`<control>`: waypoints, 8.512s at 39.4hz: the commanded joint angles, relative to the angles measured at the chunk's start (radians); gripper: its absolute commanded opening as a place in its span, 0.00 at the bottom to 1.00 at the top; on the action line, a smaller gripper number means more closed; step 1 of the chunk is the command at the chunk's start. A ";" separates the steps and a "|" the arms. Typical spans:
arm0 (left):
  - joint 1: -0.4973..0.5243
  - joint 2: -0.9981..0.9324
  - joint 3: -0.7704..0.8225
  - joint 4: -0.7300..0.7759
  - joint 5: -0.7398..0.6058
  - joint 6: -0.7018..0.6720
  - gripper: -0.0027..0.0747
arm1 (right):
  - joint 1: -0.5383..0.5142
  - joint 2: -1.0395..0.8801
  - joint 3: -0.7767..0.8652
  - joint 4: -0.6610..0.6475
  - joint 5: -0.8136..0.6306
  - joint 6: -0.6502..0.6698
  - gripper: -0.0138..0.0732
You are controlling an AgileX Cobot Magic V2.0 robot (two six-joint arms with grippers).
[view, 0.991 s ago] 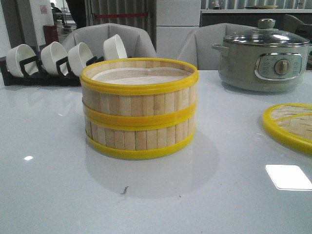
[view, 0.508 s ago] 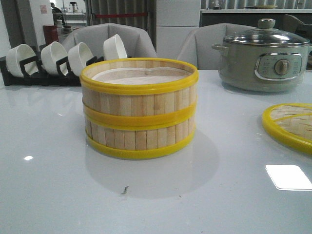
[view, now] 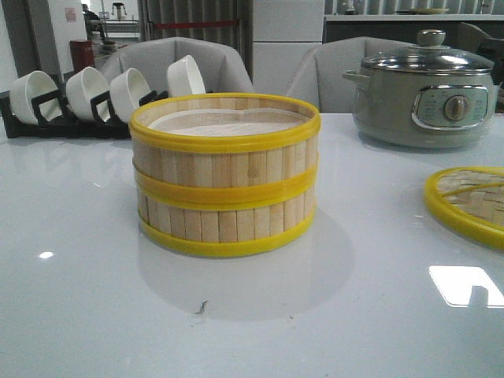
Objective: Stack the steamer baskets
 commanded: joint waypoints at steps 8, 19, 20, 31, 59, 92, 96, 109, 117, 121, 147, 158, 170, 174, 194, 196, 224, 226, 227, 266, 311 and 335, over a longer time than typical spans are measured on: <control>0.000 0.004 -0.029 -0.006 -0.084 -0.007 0.14 | 0.012 0.035 -0.092 -0.099 -0.107 0.006 0.69; 0.000 0.004 -0.029 -0.006 -0.084 -0.007 0.14 | 0.010 0.074 -0.092 -0.094 -0.079 0.009 0.69; 0.000 0.004 -0.029 -0.006 -0.084 -0.007 0.14 | 0.010 0.080 -0.092 -0.094 -0.075 0.009 0.69; 0.000 0.004 -0.029 -0.006 -0.084 -0.007 0.14 | 0.010 0.103 -0.092 -0.094 -0.081 0.009 0.69; 0.000 0.004 -0.029 -0.006 -0.084 -0.007 0.14 | 0.006 0.116 -0.092 -0.094 -0.120 0.009 0.51; 0.000 0.004 -0.029 -0.006 -0.084 -0.007 0.14 | 0.005 0.153 -0.092 -0.094 -0.095 0.009 0.46; 0.000 0.004 -0.029 -0.006 -0.084 -0.007 0.14 | 0.005 0.153 -0.092 -0.094 -0.095 0.009 0.34; 0.000 0.004 -0.029 -0.006 -0.084 -0.007 0.14 | 0.041 0.104 -0.163 -0.094 -0.023 0.009 0.22; 0.000 0.004 -0.029 -0.006 -0.084 -0.007 0.14 | 0.120 0.046 -0.342 -0.094 0.131 0.008 0.22; 0.000 0.004 -0.029 -0.006 -0.084 -0.007 0.14 | 0.175 0.041 -0.465 -0.093 0.229 0.004 0.22; 0.000 0.004 -0.029 -0.006 -0.084 -0.007 0.14 | 0.643 0.273 -0.972 0.098 0.406 -0.148 0.22; 0.000 0.004 -0.029 -0.006 -0.084 -0.007 0.14 | 0.662 0.332 -0.978 0.091 0.413 -0.148 0.22; 0.000 0.004 -0.029 -0.006 -0.084 -0.007 0.14 | 0.660 0.368 -0.978 0.081 0.390 -0.150 0.22; 0.000 0.004 -0.029 -0.006 -0.084 -0.007 0.14 | 0.659 0.374 -0.978 0.081 0.376 -0.150 0.22; 0.000 0.004 -0.029 -0.006 -0.084 -0.007 0.14 | 0.641 0.377 -0.978 0.080 0.357 -0.151 0.22; 0.000 0.004 -0.029 -0.006 -0.084 -0.007 0.14 | 0.639 0.377 -0.978 0.080 0.357 -0.151 0.22; 0.000 0.004 -0.029 -0.006 -0.084 -0.007 0.14 | 0.638 0.377 -0.978 0.080 0.370 -0.151 0.23; 0.000 0.004 -0.029 -0.006 -0.084 -0.007 0.14 | 0.638 0.377 -0.978 0.080 0.366 -0.151 0.23; 0.000 0.004 -0.029 -0.006 -0.084 -0.007 0.14 | 0.638 0.377 -0.978 0.080 0.366 -0.151 0.26; 0.000 0.004 -0.029 -0.006 -0.084 -0.007 0.14 | 0.516 -0.128 -0.552 -0.044 0.069 -0.150 0.73; 0.000 0.004 -0.029 -0.006 -0.084 -0.007 0.14 | 0.110 -1.267 0.889 -0.040 -0.526 -0.149 0.23; 0.000 0.004 -0.029 -0.006 -0.084 -0.007 0.14 | 0.110 -1.267 0.889 -0.040 -0.528 -0.149 0.22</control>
